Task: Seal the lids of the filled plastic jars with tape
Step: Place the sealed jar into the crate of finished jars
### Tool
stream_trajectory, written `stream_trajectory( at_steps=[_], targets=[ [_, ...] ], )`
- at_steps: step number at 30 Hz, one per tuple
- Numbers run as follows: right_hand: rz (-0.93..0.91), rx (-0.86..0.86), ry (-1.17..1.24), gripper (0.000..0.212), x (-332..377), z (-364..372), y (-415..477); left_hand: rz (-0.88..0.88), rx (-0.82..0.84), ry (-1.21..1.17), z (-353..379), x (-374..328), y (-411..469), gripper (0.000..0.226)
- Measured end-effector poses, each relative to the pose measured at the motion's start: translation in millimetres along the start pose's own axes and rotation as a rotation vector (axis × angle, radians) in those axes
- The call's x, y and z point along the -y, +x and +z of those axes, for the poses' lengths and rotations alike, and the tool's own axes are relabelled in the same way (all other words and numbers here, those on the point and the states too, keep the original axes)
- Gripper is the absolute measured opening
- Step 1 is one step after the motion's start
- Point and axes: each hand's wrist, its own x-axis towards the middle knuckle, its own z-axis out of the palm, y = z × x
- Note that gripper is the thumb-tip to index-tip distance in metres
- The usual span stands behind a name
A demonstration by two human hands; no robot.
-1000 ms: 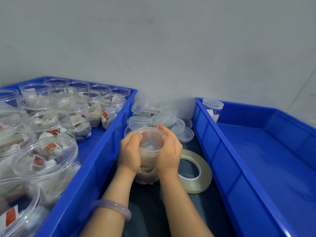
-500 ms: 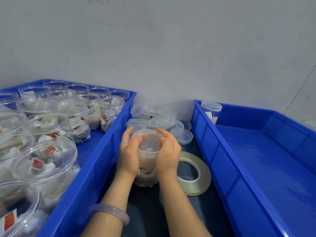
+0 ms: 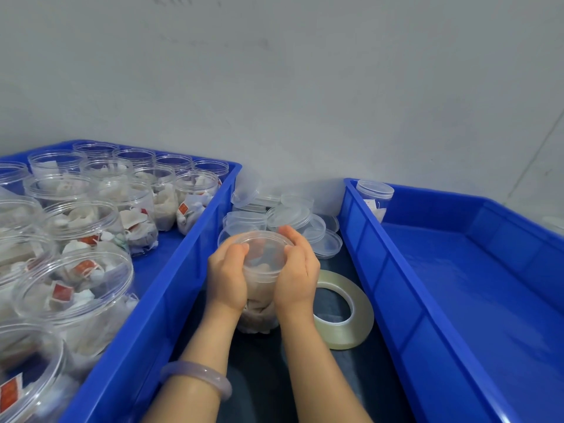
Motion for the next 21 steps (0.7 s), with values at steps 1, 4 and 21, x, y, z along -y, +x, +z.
stream_trajectory(
  at_steps=[1, 4, 21],
  targets=[
    [0.013, 0.007, 0.004, 0.041, -0.2, -0.1, 0.2, 0.002, -0.004, 0.005, -0.4, 1.1, 0.7, 0.033],
    [0.010, 0.025, 0.010, 0.041, 1.3, -0.4, 1.0, -0.006, -0.026, 0.004, -0.5, 0.3, 0.9, 0.042],
    [0.006, 0.052, -0.088, 0.033, 27.4, -1.2, 6.9, 0.086, -0.085, 0.030, 12.3, -24.2, -6.7, 0.029]
  ],
)
